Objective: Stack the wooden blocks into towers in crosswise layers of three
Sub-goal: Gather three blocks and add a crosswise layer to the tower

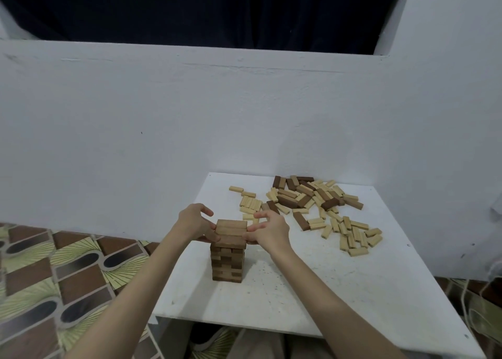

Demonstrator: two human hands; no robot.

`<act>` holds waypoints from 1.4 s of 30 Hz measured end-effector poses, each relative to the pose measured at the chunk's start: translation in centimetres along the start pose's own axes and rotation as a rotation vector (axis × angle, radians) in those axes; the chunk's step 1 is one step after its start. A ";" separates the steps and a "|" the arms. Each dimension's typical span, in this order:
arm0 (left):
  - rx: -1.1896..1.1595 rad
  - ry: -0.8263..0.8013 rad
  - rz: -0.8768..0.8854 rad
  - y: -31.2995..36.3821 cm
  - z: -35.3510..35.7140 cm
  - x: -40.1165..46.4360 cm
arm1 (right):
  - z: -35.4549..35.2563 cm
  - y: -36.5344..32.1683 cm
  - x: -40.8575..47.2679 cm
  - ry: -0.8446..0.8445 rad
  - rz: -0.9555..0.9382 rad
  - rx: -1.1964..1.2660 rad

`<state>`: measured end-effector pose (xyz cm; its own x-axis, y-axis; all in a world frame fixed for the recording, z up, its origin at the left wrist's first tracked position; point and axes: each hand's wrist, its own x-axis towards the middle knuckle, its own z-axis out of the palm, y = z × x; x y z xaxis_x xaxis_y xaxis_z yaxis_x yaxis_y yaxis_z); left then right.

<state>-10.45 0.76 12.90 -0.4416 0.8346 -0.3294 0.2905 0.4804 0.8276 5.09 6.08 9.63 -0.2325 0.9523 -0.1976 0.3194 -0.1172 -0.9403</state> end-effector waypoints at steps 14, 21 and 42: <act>0.093 0.013 0.060 -0.5 -0.3 0.9 | -0.3 0.0 0.2 -0.007 -0.032 0.014; 0.588 -0.299 0.377 0.8 -1.4 2.0 | -2.1 -2.6 1.3 -0.064 -0.174 -0.195; 0.998 -0.428 0.359 0.2 0.8 5.0 | -1.0 -0.9 0.6 -0.459 -0.293 -0.636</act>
<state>-11.90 5.28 11.04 0.0731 0.8985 -0.4329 0.9705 0.0359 0.2384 5.54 7.06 10.65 -0.6938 0.6940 -0.1923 0.6134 0.4296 -0.6627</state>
